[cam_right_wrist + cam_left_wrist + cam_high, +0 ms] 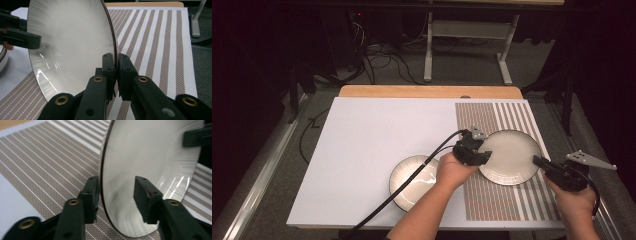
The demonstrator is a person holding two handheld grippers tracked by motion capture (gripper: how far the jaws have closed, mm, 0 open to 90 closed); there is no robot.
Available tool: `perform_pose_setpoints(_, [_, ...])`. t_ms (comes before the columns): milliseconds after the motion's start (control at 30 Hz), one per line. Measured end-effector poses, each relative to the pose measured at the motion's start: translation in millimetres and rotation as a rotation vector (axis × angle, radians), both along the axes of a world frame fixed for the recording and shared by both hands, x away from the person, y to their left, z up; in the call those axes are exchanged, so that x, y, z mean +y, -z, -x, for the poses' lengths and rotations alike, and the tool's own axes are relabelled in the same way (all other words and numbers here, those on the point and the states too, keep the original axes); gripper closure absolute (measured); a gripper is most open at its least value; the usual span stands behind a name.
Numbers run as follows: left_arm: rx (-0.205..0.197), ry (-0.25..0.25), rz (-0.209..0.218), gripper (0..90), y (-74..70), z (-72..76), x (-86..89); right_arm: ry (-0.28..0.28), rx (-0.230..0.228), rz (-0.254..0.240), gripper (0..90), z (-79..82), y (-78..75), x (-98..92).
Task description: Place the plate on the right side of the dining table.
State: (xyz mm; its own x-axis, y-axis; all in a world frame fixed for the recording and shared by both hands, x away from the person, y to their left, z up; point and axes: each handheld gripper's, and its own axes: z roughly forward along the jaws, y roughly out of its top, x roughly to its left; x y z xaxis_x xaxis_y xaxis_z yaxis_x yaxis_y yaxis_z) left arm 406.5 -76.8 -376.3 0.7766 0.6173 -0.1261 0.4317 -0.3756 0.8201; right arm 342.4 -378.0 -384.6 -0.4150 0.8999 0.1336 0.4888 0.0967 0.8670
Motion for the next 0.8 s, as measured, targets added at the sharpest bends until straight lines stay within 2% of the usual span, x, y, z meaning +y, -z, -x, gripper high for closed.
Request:
perform_pose_setpoints(67, [-0.008,0.001,0.011,49.2,-1.6,1.3,3.7,0.001,0.001,0.001,87.2,-0.5,0.1,0.3])
perform_pose_setpoints(133, [-0.042,0.002,0.049,43.5,-6.7,6.2,18.2,0.005,0.006,0.002,87.0,-2.5,0.7,0.1])
perform_pose_setpoints(167, [-0.042,0.002,0.049,41.7,-6.7,6.2,18.2,0.005,0.006,0.002,87.0,-2.5,0.7,0.1])
perform_pose_setpoints(200, [-0.075,-0.013,0.076,37.9,-10.1,11.0,33.2,0.007,0.01,0.005,86.8,-3.6,0.6,0.9])
perform_pose_setpoints(233, [-0.075,-0.013,0.076,35.7,-10.1,11.0,33.2,0.007,0.01,0.005,86.8,-3.6,0.6,0.9])
perform_pose_setpoints(300, [-0.078,-0.022,0.095,35.5,-11.6,14.1,48.2,0.008,0.009,0.011,86.8,-4.6,-0.1,2.1])
perform_pose_setpoints(333, [-0.079,-0.027,0.103,31.4,-12.2,16.3,61.6,0.007,0.009,0.019,86.8,-6.1,-1.1,3.5])
perform_pose_setpoints(367, [-0.079,-0.027,0.103,29.6,-12.2,16.3,61.6,0.009,0.012,0.019,86.7,-6.5,-1.4,4.0])
perform_pose_setpoints(400, [-0.097,-0.057,0.107,25.9,-13.2,21.1,79.6,0.01,0.013,0.026,86.6,-7.7,-1.8,5.0])
perform_pose_setpoints(433, [-0.097,-0.057,0.107,24.0,-13.2,21.1,79.6,0.01,0.013,0.026,86.6,-7.7,-1.8,5.0])
perform_pose_setpoints(467, [-0.109,-0.076,0.11,23.3,-13.9,25.0,94.1,0.016,0.019,0.03,86.3,-9.9,-1.9,6.4])
perform_pose_setpoints(500, [-0.109,-0.076,0.11,21.9,-13.9,25.0,94.1,0.016,0.019,0.03,86.3,-9.9,-1.9,6.4])
perform_pose_setpoints(600, [-0.139,-0.122,0.123,18.0,-14.5,35.5,130.4,0.023,0.031,0.038,85.6,-15.4,-0.6,7.1])
perform_pose_setpoints(633, [-0.139,-0.122,0.123,18.0,-14.5,35.5,130.4,0.023,0.031,0.038,85.6,-15.4,-0.6,7.1])
perform_pose_setpoints(667, [-0.138,-0.133,0.126,17.4,-13.5,38.4,145.5,0.032,0.04,0.042,85.3,-17.7,-0.2,8.2])
perform_pose_setpoints(700, [-0.138,-0.133,0.126,16.7,-13.5,38.4,145.5,0.033,0.04,0.045,85.1,-18.7,-0.1,8.7])
perform_pose_setpoints(733, [-0.143,-0.155,0.126,15.7,-12.3,42.7,161.0,0.035,0.047,0.048,84.9,-20.1,-0.2,9.3])
perform_pose_setpoints(800, [-0.157,-0.175,0.137,14.6,-12.1,49.6,177.9,0.039,0.053,0.054,84.5,-22.2,0.2,10.0])
